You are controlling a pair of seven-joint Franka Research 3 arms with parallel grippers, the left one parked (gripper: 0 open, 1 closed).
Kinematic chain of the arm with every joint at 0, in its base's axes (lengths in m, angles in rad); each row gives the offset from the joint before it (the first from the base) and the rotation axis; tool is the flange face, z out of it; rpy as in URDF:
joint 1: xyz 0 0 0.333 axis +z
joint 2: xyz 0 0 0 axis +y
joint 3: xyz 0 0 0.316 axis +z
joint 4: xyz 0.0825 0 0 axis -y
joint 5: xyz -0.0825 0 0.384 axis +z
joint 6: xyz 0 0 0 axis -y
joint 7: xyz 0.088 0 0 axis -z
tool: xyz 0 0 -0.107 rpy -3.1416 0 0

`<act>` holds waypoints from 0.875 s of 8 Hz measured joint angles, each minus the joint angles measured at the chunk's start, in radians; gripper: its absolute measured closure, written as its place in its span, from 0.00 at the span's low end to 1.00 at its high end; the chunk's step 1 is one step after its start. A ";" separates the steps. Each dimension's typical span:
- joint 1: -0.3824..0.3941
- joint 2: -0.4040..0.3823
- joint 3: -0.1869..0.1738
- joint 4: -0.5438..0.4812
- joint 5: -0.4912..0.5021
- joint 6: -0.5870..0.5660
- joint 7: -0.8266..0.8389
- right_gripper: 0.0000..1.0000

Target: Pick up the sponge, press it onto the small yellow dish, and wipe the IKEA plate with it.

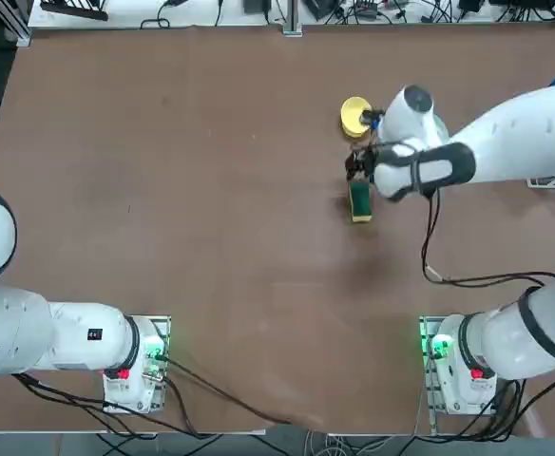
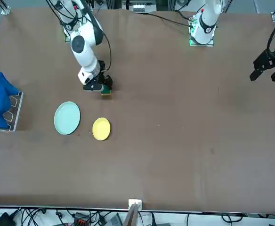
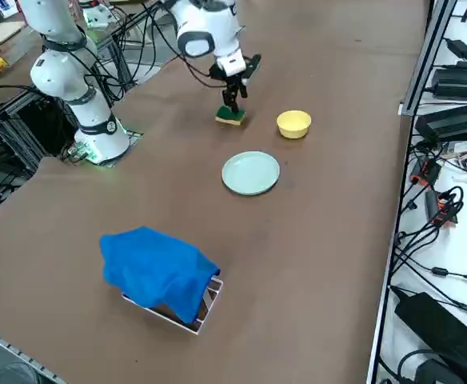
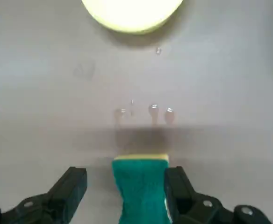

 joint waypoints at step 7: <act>-0.225 -0.030 -0.072 0.654 -0.015 -0.768 -0.169 0.00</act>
